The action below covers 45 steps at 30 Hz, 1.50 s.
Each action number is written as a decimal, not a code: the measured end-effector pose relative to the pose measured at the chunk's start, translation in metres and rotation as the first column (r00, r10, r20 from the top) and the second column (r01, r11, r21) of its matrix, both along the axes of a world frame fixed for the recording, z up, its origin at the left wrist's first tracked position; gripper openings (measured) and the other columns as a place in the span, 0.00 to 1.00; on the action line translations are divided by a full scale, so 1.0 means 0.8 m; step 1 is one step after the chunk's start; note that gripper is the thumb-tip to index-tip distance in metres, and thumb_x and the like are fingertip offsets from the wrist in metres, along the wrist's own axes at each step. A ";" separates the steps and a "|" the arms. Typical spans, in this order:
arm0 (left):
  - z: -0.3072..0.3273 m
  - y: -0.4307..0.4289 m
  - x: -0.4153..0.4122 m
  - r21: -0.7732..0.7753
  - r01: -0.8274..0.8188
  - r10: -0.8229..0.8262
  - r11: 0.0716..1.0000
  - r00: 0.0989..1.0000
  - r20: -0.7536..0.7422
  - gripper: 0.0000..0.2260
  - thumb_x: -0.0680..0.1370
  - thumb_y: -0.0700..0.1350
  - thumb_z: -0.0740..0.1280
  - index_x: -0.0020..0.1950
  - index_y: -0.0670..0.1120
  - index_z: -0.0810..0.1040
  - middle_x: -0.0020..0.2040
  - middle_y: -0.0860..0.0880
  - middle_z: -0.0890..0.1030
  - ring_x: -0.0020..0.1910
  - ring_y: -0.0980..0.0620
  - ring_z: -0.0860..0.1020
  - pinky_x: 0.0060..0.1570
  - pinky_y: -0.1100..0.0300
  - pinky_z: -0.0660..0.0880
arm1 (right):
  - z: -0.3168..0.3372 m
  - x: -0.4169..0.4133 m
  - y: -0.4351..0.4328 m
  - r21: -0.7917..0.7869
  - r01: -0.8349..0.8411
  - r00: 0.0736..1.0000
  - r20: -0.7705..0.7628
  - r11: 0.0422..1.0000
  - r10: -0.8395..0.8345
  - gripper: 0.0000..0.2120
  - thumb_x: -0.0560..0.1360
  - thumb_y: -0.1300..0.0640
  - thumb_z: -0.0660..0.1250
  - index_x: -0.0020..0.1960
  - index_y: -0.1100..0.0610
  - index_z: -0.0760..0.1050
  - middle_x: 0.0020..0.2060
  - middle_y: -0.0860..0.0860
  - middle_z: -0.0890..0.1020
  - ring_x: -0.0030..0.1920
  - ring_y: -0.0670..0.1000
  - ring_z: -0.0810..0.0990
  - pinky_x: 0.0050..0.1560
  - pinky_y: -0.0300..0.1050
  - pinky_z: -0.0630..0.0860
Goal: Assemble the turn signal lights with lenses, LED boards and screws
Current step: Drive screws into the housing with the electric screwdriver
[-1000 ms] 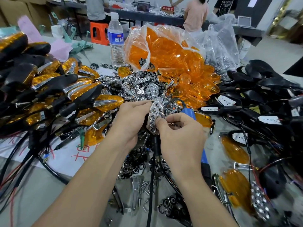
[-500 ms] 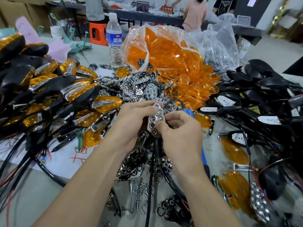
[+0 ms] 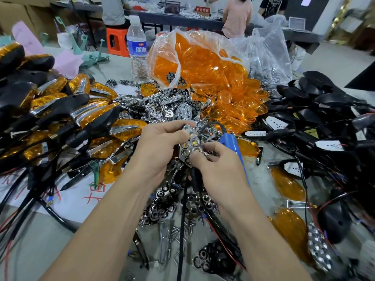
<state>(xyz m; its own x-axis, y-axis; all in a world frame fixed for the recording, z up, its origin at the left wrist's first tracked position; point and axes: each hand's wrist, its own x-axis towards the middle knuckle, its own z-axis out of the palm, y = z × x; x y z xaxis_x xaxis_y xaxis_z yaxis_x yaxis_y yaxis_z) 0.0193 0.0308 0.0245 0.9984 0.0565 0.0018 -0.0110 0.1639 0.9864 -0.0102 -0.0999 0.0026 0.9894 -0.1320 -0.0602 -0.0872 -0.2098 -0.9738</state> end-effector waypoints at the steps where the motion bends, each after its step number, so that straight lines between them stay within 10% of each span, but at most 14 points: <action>1: 0.000 0.001 0.000 -0.003 0.015 -0.015 1.000 1.000 0.019 0.15 0.79 0.31 0.67 0.46 0.47 0.89 0.50 0.41 0.88 0.52 0.43 0.82 0.58 0.45 0.78 | 0.002 0.001 -0.001 0.054 -0.010 1.000 0.001 0.998 0.010 0.13 0.68 0.47 0.72 0.51 0.48 0.80 0.43 0.51 0.88 0.44 0.54 0.87 0.49 0.65 0.83; 9: 0.004 0.010 -0.001 -0.033 0.332 -0.332 0.943 0.943 0.011 0.19 0.79 0.29 0.65 0.61 0.49 0.85 0.57 0.41 0.85 0.50 0.48 0.81 0.47 0.57 0.81 | 0.007 0.001 -0.007 0.226 0.074 0.991 0.093 0.971 -0.097 0.07 0.68 0.58 0.76 0.44 0.50 0.82 0.34 0.57 0.87 0.35 0.58 0.82 0.44 0.75 0.80; 21: -0.004 0.003 0.006 0.067 0.042 -0.042 0.997 0.999 -0.009 0.11 0.82 0.34 0.66 0.54 0.46 0.86 0.39 0.49 0.85 0.39 0.50 0.82 0.43 0.56 0.79 | 0.003 -0.003 0.002 0.012 -0.022 0.997 0.072 1.000 0.021 0.10 0.68 0.47 0.71 0.50 0.42 0.79 0.37 0.48 0.87 0.39 0.61 0.85 0.43 0.66 0.83; 27: -0.003 0.011 0.007 0.186 0.174 -0.165 0.967 0.984 -0.066 0.13 0.82 0.42 0.70 0.66 0.46 0.82 0.51 0.47 0.88 0.43 0.54 0.84 0.46 0.58 0.79 | 0.007 -0.001 0.000 0.067 0.077 0.992 0.093 0.995 -0.083 0.12 0.66 0.52 0.74 0.48 0.41 0.82 0.33 0.55 0.86 0.38 0.69 0.84 0.36 0.71 0.81; 31: 0.004 0.012 0.007 0.114 0.081 -0.075 0.990 0.996 -0.056 0.08 0.78 0.34 0.72 0.54 0.44 0.85 0.37 0.51 0.86 0.30 0.58 0.81 0.30 0.66 0.76 | 0.014 -0.002 -0.009 0.051 -0.012 0.997 0.079 0.999 0.008 0.07 0.69 0.52 0.74 0.48 0.47 0.84 0.37 0.50 0.88 0.38 0.57 0.87 0.45 0.62 0.85; 35: 0.008 0.036 0.016 0.028 -0.045 0.049 0.999 0.986 -0.161 0.13 0.76 0.33 0.71 0.60 0.40 0.84 0.41 0.49 0.86 0.32 0.58 0.83 0.30 0.65 0.78 | 0.026 0.003 -0.045 -0.202 0.183 0.952 0.280 0.962 -0.122 0.11 0.78 0.60 0.70 0.49 0.44 0.85 0.42 0.36 0.87 0.45 0.36 0.85 0.55 0.42 0.81; 39: 0.005 0.044 0.021 0.042 -0.096 0.103 0.994 0.976 -0.194 0.15 0.76 0.33 0.72 0.63 0.41 0.84 0.41 0.51 0.86 0.32 0.56 0.82 0.29 0.63 0.79 | 0.026 0.006 -0.060 -0.621 0.066 0.985 0.163 0.781 0.047 0.13 0.78 0.61 0.70 0.48 0.43 0.86 0.48 0.45 0.85 0.39 0.43 0.79 0.44 0.37 0.72; 42: 0.002 0.044 0.025 0.036 -0.098 0.104 0.995 0.967 -0.233 0.16 0.75 0.33 0.73 0.63 0.41 0.84 0.42 0.50 0.87 0.32 0.56 0.83 0.32 0.60 0.81 | 0.019 0.005 -0.053 -0.805 -0.070 0.978 0.059 0.589 0.198 0.19 0.76 0.60 0.73 0.63 0.45 0.83 0.61 0.53 0.81 0.66 0.47 0.62 0.75 0.46 0.60; 45: 0.000 0.052 0.026 0.009 -0.123 0.121 0.992 0.956 -0.269 0.18 0.75 0.35 0.73 0.65 0.41 0.82 0.54 0.44 0.86 0.33 0.55 0.84 0.32 0.59 0.81 | 0.016 0.006 -0.054 -0.840 -0.074 0.974 0.055 0.538 0.221 0.23 0.73 0.63 0.73 0.65 0.45 0.81 0.65 0.51 0.80 0.71 0.45 0.60 0.78 0.44 0.41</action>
<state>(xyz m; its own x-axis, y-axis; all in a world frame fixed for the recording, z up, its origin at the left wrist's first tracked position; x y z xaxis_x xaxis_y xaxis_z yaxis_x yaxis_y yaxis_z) 0.0403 0.0724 0.0248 0.9476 0.1769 -0.2660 0.2333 0.1855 0.9545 -0.0057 -0.1429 0.0158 0.9862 0.0988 0.1330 0.1404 -0.9243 -0.3550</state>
